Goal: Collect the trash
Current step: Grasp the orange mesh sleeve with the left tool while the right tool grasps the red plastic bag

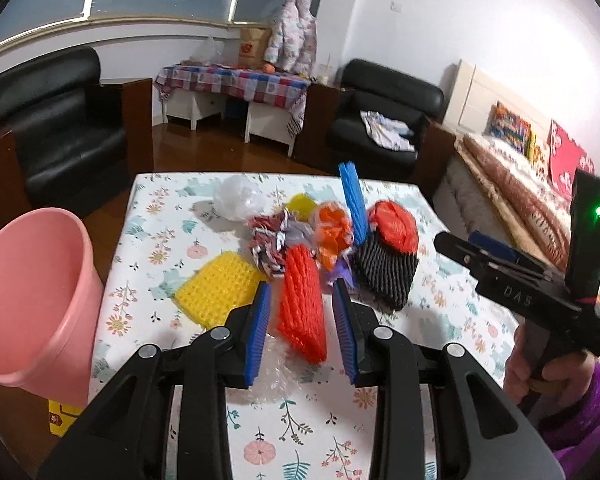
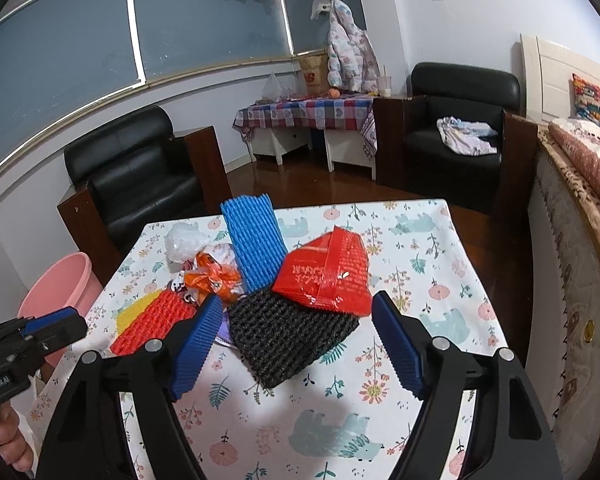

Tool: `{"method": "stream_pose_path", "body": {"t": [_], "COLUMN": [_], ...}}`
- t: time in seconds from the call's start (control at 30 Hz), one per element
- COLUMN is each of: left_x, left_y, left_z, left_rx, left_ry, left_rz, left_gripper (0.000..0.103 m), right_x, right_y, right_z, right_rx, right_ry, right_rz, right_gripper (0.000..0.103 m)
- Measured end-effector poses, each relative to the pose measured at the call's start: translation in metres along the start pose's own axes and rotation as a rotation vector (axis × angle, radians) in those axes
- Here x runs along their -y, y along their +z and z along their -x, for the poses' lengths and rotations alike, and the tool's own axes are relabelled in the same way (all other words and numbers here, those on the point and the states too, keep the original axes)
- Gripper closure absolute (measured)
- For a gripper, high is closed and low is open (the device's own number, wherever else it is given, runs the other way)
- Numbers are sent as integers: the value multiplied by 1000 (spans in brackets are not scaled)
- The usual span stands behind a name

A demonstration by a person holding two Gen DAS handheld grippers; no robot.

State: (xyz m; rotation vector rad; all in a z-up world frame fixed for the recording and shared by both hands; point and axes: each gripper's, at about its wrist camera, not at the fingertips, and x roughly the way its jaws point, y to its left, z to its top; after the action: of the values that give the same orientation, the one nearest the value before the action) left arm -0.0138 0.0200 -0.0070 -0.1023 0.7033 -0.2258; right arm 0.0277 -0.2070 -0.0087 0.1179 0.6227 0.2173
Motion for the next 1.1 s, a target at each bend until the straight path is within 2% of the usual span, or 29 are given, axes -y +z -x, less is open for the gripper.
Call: {"method": "stream_pose_path", "body": {"t": [0.4, 0.53, 0.57, 0.6, 0.63, 0.83, 0.97, 1.1], "left_x": [9, 7, 7, 6, 6, -1, -4, -4], "left_y": [-1, -5, -5, -6, -6, -2, 7, 14], "left_z": [-43, -49, -49, -51, -52, -43, -27, -15], "left_rx": [-104, -115, -115, -118, -123, -101, -56, -25], "left_ry": [60, 76, 77, 72, 68, 8, -36, -50], "left_rz": [-100, -117, -120, -125, -126, -68, -36, -26], "left_gripper": [71, 71, 76, 89, 90, 93, 93, 93], "right_x": [16, 20, 20, 20, 20, 20, 24, 31], "right_y": [-8, -9, -9, -9, -9, -8, -4, 4], "right_z": [-11, -17, -18, -19, -21, -24, -27, -31], "right_rx": [-48, -62, -64, -66, -69, -74, -66, -62], "right_ry": [-3, -4, -4, -4, -3, 0, 11, 11], "right_rz": [-38, -49, -49, -48, -48, -48, -64, -81], "right_gripper": [30, 31, 31, 32, 32, 33, 35, 37]}}
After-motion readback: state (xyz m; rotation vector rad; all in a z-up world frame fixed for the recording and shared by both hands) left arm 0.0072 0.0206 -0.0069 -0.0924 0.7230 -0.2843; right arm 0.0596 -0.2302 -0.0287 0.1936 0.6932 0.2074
